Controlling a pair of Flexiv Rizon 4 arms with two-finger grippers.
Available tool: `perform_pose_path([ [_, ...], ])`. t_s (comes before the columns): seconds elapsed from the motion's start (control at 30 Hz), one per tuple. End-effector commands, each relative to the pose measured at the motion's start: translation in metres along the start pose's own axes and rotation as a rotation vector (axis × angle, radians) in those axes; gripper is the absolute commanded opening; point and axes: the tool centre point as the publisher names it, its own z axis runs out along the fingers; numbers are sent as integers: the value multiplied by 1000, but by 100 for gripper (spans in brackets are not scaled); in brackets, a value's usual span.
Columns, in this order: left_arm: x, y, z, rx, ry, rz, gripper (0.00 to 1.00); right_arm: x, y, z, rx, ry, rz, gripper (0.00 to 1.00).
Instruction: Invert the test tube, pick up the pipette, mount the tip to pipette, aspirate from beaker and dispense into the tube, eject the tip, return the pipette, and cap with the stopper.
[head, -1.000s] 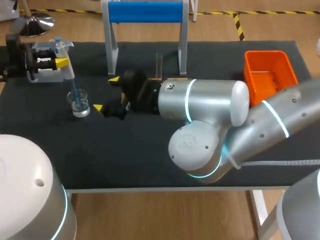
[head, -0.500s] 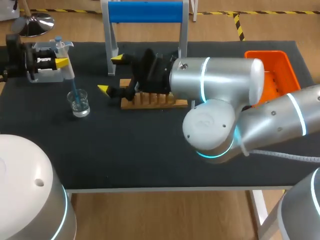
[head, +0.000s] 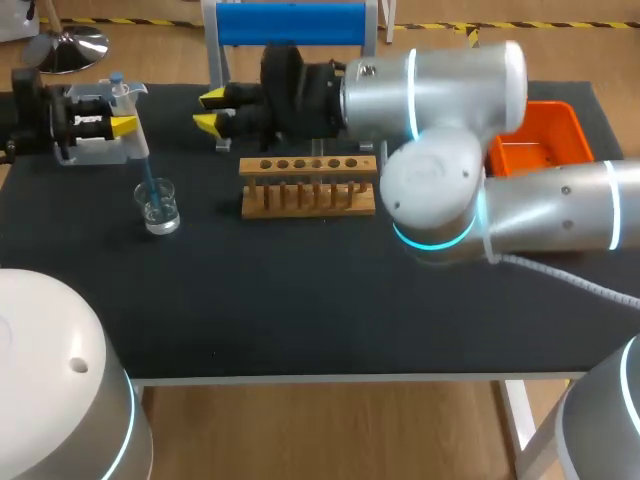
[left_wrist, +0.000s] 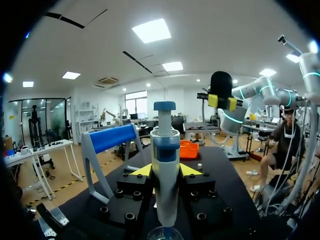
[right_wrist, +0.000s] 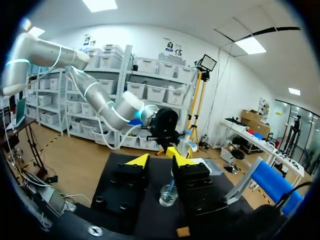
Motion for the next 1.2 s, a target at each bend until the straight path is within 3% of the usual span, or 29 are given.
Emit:
perform_pose_path([
  [0.03, 0, 0, 0, 0, -1, 1, 0, -12, 12, 8, -5, 474, -5, 0],
  [0.67, 0, 0, 0, 0, -1, 1, 0, -33, 52, 50, -177, 616, 90, 0],
  [1.2, 0, 0, 0, 0, -1, 1, 0, -37, 60, 91, -237, 572, 91, 0],
])
